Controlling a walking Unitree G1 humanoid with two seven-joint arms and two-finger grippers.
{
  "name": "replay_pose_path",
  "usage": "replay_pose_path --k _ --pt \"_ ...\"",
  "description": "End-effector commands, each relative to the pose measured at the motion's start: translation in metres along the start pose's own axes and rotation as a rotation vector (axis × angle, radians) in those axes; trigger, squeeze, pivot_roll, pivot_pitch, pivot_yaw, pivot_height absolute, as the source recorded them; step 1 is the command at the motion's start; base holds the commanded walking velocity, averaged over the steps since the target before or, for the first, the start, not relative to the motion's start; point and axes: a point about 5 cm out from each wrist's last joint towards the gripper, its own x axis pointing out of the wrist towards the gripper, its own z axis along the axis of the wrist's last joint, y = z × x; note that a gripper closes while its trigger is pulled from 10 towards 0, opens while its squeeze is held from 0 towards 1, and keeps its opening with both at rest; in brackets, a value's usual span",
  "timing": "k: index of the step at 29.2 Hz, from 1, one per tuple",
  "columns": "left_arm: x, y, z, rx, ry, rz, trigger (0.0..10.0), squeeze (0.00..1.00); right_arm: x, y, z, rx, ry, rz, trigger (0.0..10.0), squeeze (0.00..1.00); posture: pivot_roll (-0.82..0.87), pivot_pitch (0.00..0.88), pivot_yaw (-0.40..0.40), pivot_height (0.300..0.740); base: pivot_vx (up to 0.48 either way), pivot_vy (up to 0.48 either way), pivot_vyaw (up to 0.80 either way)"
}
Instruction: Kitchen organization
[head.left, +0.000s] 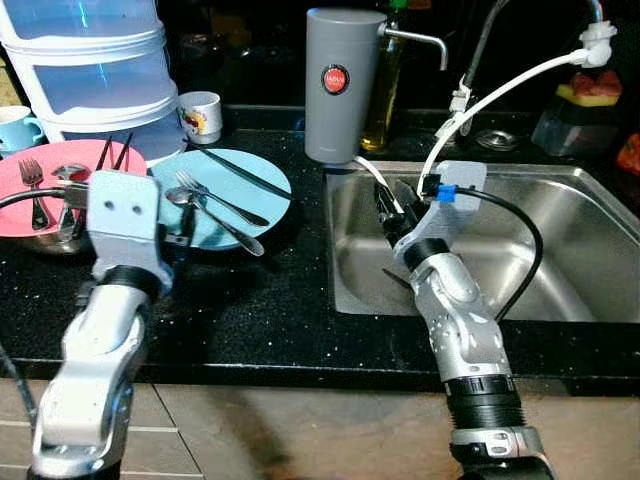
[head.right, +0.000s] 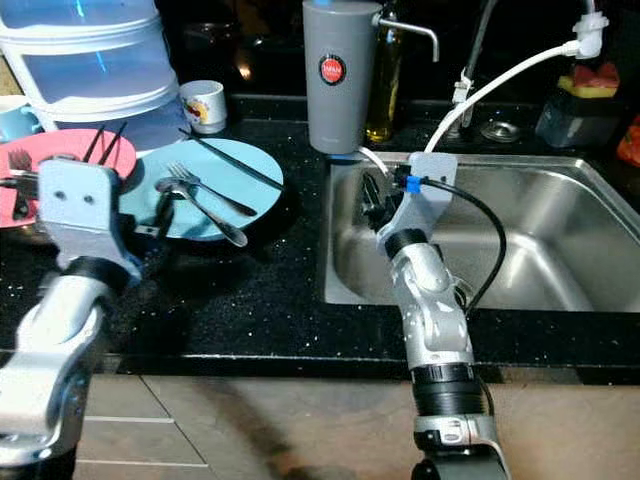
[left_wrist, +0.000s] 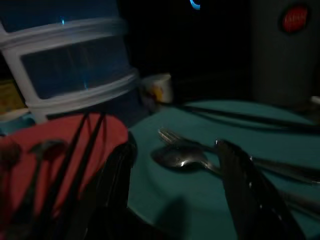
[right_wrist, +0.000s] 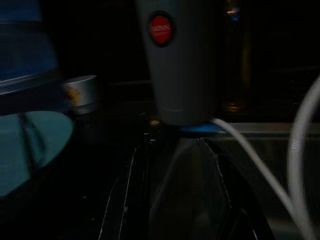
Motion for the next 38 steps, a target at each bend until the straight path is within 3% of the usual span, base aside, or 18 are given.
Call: replay_pose_path --k 1,4,7,8,11,14,23,27,31,34,38 --pt "-0.004 0.002 0.003 0.025 0.003 -0.003 10.0 0.00 0.003 0.007 -0.001 0.024 0.022 0.055 10.0 0.00 0.07 0.081 0.005 0.740 0.000 0.000 0.00" --pt "-0.009 0.003 0.002 0.008 0.007 -0.014 10.0 0.00 0.005 0.014 -0.003 0.048 0.037 0.114 10.0 0.00 0.07 0.078 0.003 0.740 0.000 0.000 0.00" --pt "-0.015 0.002 0.003 -0.022 -0.016 -0.094 10.0 0.00 0.006 0.021 -0.005 0.059 0.046 0.159 10.0 0.00 0.08 0.076 0.002 0.740 0.000 0.000 0.00" --pt "-0.021 0.000 0.003 -0.018 -0.024 -0.186 10.0 0.00 0.006 0.027 -0.006 0.069 0.054 0.190 10.0 0.00 0.08 0.076 0.002 0.740 0.000 0.000 0.00" --pt "-0.027 0.003 0.002 -0.032 -0.045 -0.201 10.0 0.00 0.006 0.033 -0.007 0.076 0.058 0.232 10.0 0.00 0.08 0.073 0.004 0.740 0.000 0.000 0.00" --pt "-0.034 0.009 -0.005 -0.050 0.001 -0.205 10.0 0.00 0.006 0.040 -0.007 0.086 0.061 0.287 10.0 0.00 0.08 0.073 0.004 0.740 0.000 0.000 0.00" --pt "-0.054 0.023 -0.029 0.062 0.139 -0.162 10.0 0.00 0.004 0.061 -0.005 0.112 0.075 0.478 10.0 0.00 0.08 0.086 0.003 0.740 0.000 0.000 0.00" --pt "-0.066 0.020 -0.034 -0.032 0.117 -0.206 10.0 0.00 0.002 0.080 -0.005 0.119 0.065 0.587 10.0 0.00 0.08 0.093 -0.002 0.740 0.000 0.000 0.00" --pt "-0.069 0.018 -0.036 -0.054 0.118 -0.227 10.0 0.00 0.002 0.082 -0.005 0.120 0.062 0.601 10.0 0.00 0.08 0.093 -0.002 0.740 0.000 0.000 0.00" --pt "-0.083 0.009 -0.054 -0.083 0.211 -0.415 10.0 0.00 0.002 0.096 -0.002 0.116 0.037 0.683 10.0 0.00 0.09 0.092 -0.007 0.740 0.000 0.000 0.00" --pt "-0.085 0.014 -0.055 -0.155 0.174 -0.439 10.0 0.00 0.002 0.100 0.001 0.106 0.019 0.711 10.0 0.00 0.09 0.094 -0.008 0.740 0.000 0.000 0.00"
